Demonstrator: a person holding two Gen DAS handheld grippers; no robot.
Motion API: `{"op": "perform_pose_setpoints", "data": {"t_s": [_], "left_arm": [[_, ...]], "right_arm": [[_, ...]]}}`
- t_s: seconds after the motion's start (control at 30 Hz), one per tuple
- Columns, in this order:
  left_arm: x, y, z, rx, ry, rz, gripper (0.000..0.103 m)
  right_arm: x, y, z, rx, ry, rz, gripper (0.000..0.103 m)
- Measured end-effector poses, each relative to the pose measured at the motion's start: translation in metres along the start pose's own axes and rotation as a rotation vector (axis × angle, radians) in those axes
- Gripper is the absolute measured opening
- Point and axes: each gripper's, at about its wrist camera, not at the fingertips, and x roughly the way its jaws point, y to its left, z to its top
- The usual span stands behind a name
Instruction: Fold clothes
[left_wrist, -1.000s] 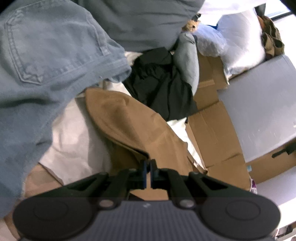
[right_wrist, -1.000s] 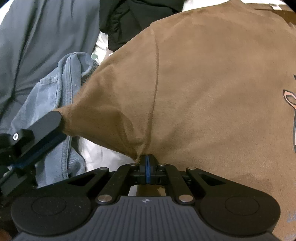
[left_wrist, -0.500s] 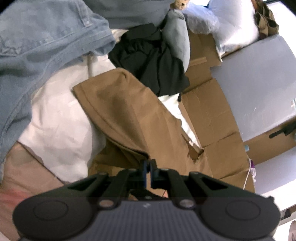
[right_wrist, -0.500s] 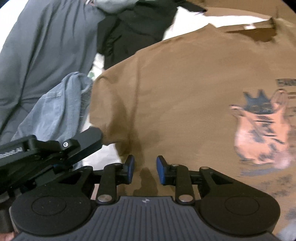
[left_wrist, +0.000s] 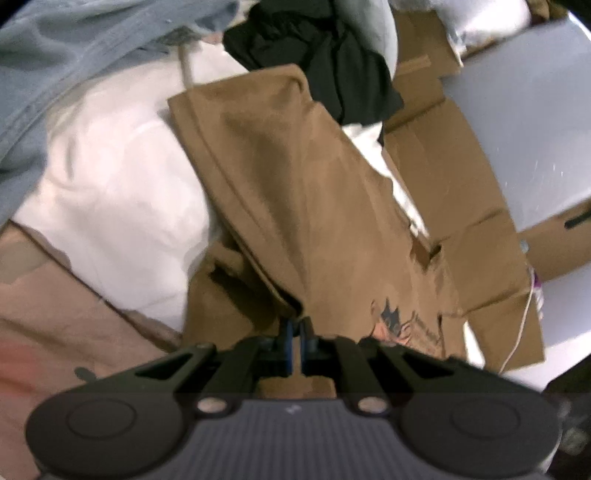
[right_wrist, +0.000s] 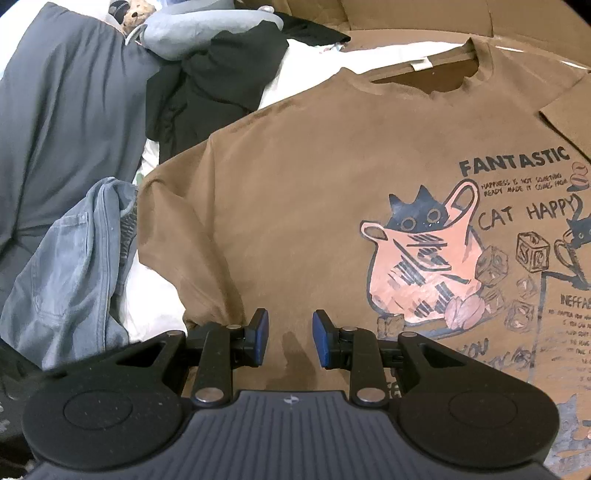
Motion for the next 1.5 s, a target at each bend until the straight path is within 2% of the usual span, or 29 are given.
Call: {"op": "perform_pose_setpoints", "data": {"t_s": [0.2, 0.37, 0.5, 0.67, 0.83, 1.07, 1.17, 1.3, 1.5], "left_arm": [[0.010, -0.010, -0.007, 0.105, 0.060, 0.037, 0.004], [-0.003, -0.017, -0.001, 0.147, 0.097, 0.025, 0.007], [-0.022, -0.021, 0.006, 0.184, 0.084, 0.034, 0.009], [-0.039, -0.018, 0.031, 0.201, 0.009, 0.086, 0.009], [-0.039, -0.008, 0.068, 0.210, -0.038, 0.134, 0.009], [-0.031, -0.001, 0.111, 0.277, -0.090, 0.252, 0.010], [-0.021, 0.005, 0.119, 0.294, -0.102, 0.293, 0.015], [-0.007, 0.012, 0.124, 0.304, -0.100, 0.329, 0.015], [0.001, 0.019, 0.122, 0.311, -0.108, 0.320, 0.017]], "right_arm": [[-0.001, 0.007, -0.003, -0.011, 0.002, 0.032, 0.029], [-0.001, 0.005, -0.005, 0.005, 0.000, 0.032, 0.029], [-0.003, 0.003, -0.005, 0.016, -0.008, 0.036, 0.029], [-0.004, 0.002, -0.008, 0.032, -0.014, 0.050, 0.029], [-0.006, 0.004, -0.009, 0.024, -0.013, 0.055, 0.029], [-0.002, 0.008, -0.011, -0.008, -0.004, 0.053, 0.029], [-0.001, 0.008, -0.011, -0.008, -0.007, 0.060, 0.029], [0.001, 0.007, -0.013, -0.005, -0.001, 0.054, 0.029], [0.003, 0.006, -0.016, -0.002, 0.008, 0.036, 0.029]]}}
